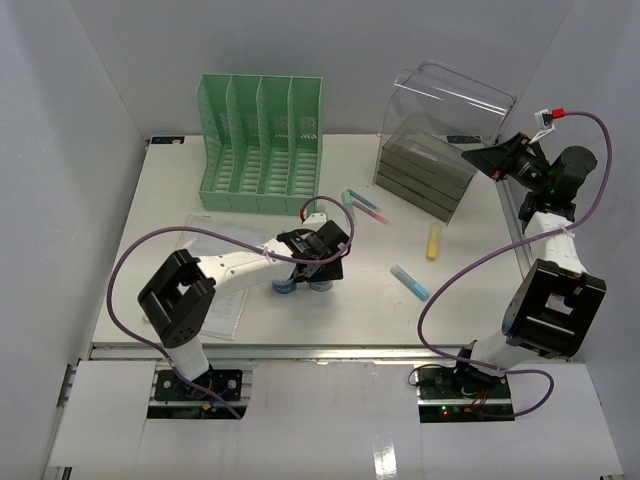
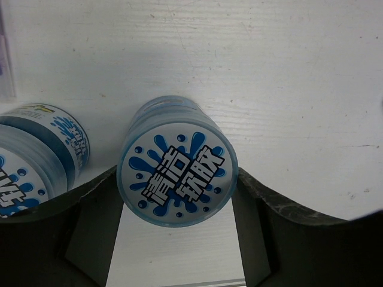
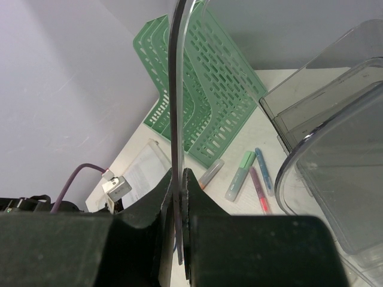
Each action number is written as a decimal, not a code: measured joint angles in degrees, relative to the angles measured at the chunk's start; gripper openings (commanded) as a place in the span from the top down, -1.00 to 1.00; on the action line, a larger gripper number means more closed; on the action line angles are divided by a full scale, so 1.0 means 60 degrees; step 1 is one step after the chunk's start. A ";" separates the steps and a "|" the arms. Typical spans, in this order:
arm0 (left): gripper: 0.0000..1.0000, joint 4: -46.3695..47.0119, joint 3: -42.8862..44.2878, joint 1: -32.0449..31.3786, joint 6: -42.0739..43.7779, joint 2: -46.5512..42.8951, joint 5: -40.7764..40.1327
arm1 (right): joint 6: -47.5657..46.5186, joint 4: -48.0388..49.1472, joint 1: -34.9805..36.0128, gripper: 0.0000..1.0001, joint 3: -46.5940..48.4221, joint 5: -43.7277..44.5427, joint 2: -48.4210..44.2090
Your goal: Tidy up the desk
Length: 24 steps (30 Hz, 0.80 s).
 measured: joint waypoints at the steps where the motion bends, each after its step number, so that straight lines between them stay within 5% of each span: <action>1: -0.58 -0.0007 0.0000 -0.0001 0.0018 0.0007 -0.0011 | 0.0000 -0.0001 0.0000 0.83 0.0000 0.0000 0.0000; 15: -0.49 -0.0100 0.0642 -0.0001 0.0364 0.0727 -0.0395 | -0.0064 -0.0013 0.0000 0.83 0.0000 -0.0004 0.0000; 22: 0.64 -0.0125 0.0832 -0.0001 0.0568 0.0876 -0.0469 | -0.0106 -0.0070 0.0000 0.83 0.0000 -0.0012 0.0000; 24: 0.76 -0.0110 0.0882 -0.0001 0.0619 0.0910 -0.0464 | -0.0120 -0.0075 0.0000 0.83 0.0000 -0.0019 0.0000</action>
